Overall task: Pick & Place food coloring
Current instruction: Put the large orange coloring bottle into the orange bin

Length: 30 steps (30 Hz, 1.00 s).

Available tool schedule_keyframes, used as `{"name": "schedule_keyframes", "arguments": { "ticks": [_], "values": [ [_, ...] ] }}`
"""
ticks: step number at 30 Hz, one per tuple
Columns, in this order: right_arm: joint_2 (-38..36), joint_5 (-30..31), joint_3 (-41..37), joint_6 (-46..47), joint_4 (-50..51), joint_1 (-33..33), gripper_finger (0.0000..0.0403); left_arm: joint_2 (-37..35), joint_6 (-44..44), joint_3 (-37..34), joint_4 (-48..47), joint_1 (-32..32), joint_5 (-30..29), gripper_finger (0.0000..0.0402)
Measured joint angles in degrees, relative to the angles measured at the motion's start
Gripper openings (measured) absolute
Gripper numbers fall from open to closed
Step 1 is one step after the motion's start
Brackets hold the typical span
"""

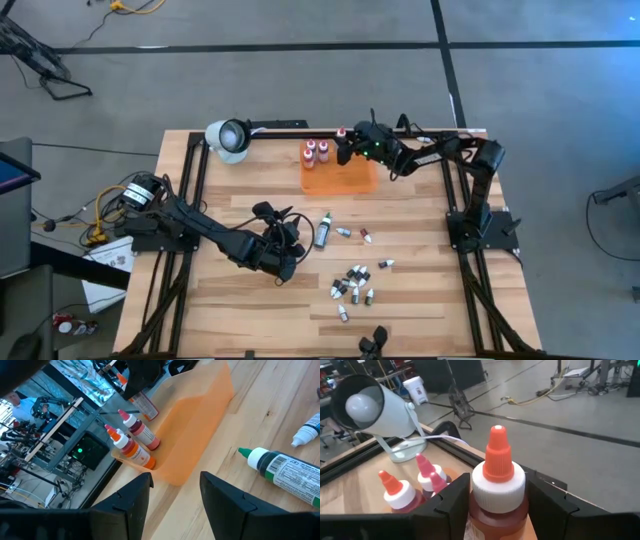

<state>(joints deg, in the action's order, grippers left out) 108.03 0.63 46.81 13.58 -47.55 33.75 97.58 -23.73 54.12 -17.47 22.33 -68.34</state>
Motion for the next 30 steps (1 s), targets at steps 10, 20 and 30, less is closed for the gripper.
{"name": "schedule_keyframes", "arguments": {
  "ticks": [10,20,30],
  "values": [
    [0.0,8.9,0.5,0.0,1.5,-3.0,0.0163,0.0,0.0,0.0,0.0,0.0,0.0,0.0169],
    [0.0,10.2,0.5,0.6,3.1,-3.3,0.0157,0.0,0.1,0.0,0.0,0.0,0.0,0.0169],
    [0.0,10.1,0.5,0.1,3.0,-3.3,0.0124,0.0,0.3,0.0,0.0,0.0,0.0,0.0169]
  ]
}}
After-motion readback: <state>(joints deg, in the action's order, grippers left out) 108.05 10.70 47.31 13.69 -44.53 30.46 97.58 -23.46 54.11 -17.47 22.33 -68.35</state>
